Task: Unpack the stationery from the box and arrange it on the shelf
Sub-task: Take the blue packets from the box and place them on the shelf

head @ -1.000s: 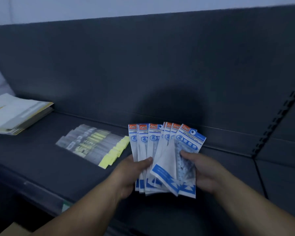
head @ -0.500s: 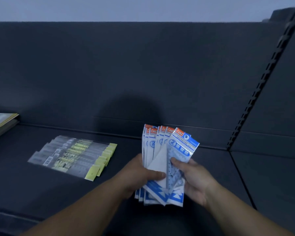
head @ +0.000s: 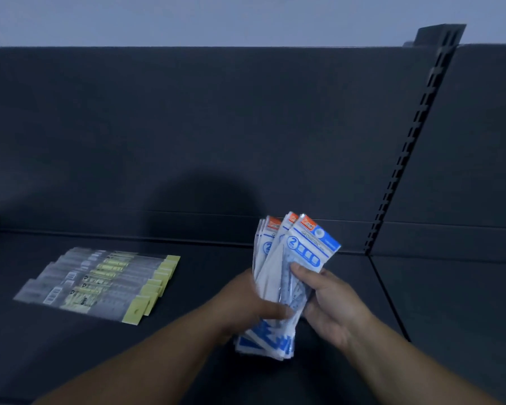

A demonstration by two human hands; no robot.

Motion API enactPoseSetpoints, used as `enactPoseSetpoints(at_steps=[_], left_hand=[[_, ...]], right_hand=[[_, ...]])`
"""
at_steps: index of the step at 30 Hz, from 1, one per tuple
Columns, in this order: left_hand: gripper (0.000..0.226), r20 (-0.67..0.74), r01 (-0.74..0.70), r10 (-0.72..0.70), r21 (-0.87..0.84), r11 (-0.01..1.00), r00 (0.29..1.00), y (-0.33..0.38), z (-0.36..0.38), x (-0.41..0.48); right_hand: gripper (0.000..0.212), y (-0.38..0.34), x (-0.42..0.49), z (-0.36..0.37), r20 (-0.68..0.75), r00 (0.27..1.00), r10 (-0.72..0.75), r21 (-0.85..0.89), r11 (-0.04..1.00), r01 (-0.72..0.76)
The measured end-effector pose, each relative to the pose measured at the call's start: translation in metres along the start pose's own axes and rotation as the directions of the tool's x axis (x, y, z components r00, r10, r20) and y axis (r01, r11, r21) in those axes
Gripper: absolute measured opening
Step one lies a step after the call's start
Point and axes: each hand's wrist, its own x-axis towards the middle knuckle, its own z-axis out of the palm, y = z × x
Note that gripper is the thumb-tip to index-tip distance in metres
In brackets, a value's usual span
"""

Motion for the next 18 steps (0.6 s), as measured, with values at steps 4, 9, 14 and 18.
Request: enactPoseSetpoints(at_steps=[4,9,14,18], left_hand=[[0.068,-0.028,-0.012,0.039,0.648,0.761,0.999,0.015,-0.019,0.01],[0.048,0.096,-0.113,0.078,0.961,0.254,0.992,0.037,-0.016,0.018],[0.061,0.032,-0.082,0.14,0.926,0.367,0.99,0.013,-0.007,0.025],[0.075,-0.185,-0.029,0.187,0.632,0.774,0.965,-0.018,-0.027,0.017]], right_hand=[[0.107,-0.029,0.003,-0.024,-0.085,0.926,-0.367,-0.558,0.788,0.261],[0.086,-0.034,0.005,-0.044,0.289,0.921,-0.263,-0.814,0.439,0.38],[0.03,-0.016,0.008,-0.054,0.268,0.937,-0.224,-0.832,0.437,0.342],[0.026,-0.02,0.007,-0.057,0.257,0.941,-0.22,-0.812,0.478,0.334]])
